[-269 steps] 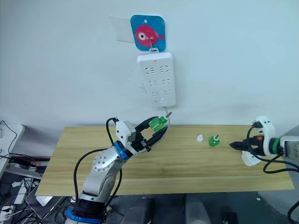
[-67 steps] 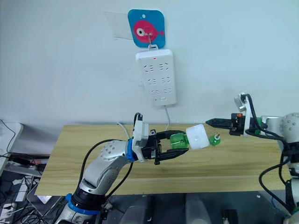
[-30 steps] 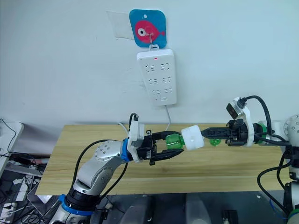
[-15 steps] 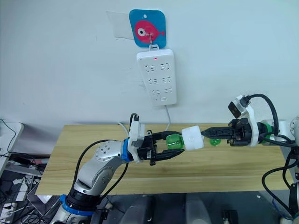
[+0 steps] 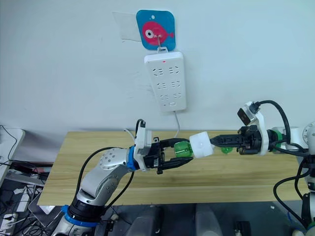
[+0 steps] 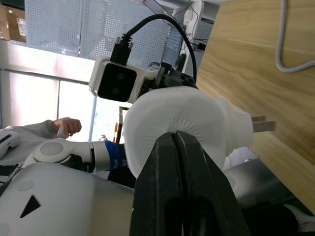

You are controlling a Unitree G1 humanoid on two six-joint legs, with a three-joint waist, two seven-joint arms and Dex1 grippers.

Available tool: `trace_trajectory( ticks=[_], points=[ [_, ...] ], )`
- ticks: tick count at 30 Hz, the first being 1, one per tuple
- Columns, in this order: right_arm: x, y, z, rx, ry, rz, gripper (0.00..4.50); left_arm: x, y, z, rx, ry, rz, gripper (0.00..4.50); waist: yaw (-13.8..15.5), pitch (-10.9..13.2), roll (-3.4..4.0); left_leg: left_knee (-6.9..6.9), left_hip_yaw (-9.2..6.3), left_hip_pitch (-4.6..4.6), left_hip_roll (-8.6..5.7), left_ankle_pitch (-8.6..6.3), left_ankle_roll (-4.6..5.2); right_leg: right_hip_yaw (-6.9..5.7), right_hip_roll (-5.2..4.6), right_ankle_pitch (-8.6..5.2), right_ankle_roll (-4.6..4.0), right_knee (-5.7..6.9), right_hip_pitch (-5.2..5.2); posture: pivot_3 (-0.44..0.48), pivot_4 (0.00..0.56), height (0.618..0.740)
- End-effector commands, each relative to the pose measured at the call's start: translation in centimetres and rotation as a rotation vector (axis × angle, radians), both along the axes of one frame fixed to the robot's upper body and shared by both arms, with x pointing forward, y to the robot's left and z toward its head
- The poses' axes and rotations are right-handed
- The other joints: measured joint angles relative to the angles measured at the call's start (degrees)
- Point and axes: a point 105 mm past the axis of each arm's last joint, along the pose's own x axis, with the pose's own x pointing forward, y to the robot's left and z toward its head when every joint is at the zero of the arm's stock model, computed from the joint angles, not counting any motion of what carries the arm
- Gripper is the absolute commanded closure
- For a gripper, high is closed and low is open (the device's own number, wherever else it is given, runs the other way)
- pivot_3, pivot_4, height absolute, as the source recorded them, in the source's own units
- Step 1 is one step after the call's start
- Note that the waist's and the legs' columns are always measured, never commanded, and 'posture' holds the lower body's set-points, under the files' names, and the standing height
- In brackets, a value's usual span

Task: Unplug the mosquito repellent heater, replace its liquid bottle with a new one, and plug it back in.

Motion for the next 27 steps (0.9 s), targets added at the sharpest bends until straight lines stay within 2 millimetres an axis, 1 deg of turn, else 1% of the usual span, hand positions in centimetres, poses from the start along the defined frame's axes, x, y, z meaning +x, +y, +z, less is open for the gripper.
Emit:
trace_trajectory(
  ticks=[1,6,9,13,16,19,21,24,27],
  points=[
    [0.0,-0.9,0.6,-0.005,-0.01,-0.021,4.44,-0.7,-0.2,0.9,-0.022,-0.042,-0.024,2.24,-0.01,0.0,0.0,0.0,-0.01,0.0,0.01,0.0,0.0,-0.01,0.0,0.0,0.0,0.0,0.0,-0.033,0.241,0.74],
    [0.8,-1.7,0.6,-0.027,-0.011,-0.063,4.44,-0.7,-0.2,0.9,-0.02,-0.043,-0.026,2.24,-0.03,0.0,0.0,0.0,0.01,0.01,0.01,0.0,0.0,0.0,0.02,0.0,0.0,0.01,-0.01,-0.032,0.24,0.74],
    [2.0,-1.8,-0.1,-0.047,-0.031,-0.102,4.44,-0.7,-0.2,1.0,-0.021,-0.043,-0.03,2.24,-0.1,0.0,0.0,0.01,0.01,0.01,0.01,0.0,0.0,0.0,0.01,0.0,0.0,0.02,-0.01,-0.031,0.239,0.74],
    [3.8,-0.5,-1.7,-0.07,-0.074,-0.124,4.44,-1.0,-0.3,1.0,-0.023,-0.039,-0.046,2.24,-0.15,0.0,0.0,0.0,0.02,0.04,0.04,0.0,0.0,0.01,0.05,0.0,0.0,0.04,0.0,-0.03,0.236,0.74],
    [4.4,0.7,-2.4,-0.057,-0.082,-0.12,4.44,-1.1,-0.4,1.1,-0.026,-0.034,-0.053,2.24,-0.1,0.0,0.0,0.0,0.0,0.04,0.04,0.0,-0.01,0.01,0.06,0.0,0.0,0.06,-0.02,-0.026,0.234,0.74],
    [3.9,1.6,-2.7,-0.041,-0.072,-0.081,4.44,-0.9,-0.4,1.3,-0.044,-0.014,-0.04,2.24,0.0,0.0,0.0,0.0,0.0,0.01,0.01,0.0,-0.01,0.02,0.02,0.0,0.0,0.03,-0.03,-0.026,0.234,0.74],
    [3.0,2.0,-3.0,-0.044,-0.058,-0.045,4.44,-0.6,-0.3,1.5,-0.056,0.002,-0.025,2.24,0.1,0.0,0.0,0.0,-0.02,-0.01,-0.01,0.0,-0.01,0.0,-0.02,0.0,0.0,-0.01,-0.02,-0.021,0.234,0.74],
    [0.8,2.3,-3.3,-0.057,-0.027,0.038,4.44,-0.1,-0.2,1.8,-0.067,0.016,0.0,2.24,0.28,0.0,0.0,0.0,-0.09,-0.02,-0.01,0.0,-0.01,-0.06,-0.03,0.0,0.0,-0.02,-0.02,-0.021,0.234,0.74],
    [-1.1,2.2,-2.8,-0.04,-0.012,0.101,4.44,0.3,0.0,1.6,-0.059,0.016,0.025,2.24,0.19,0.0,0.01,0.0,-0.07,-0.02,0.0,0.0,-0.01,-0.04,-0.03,0.0,0.0,0.0,-0.02,-0.022,0.232,0.74]
  ],
)
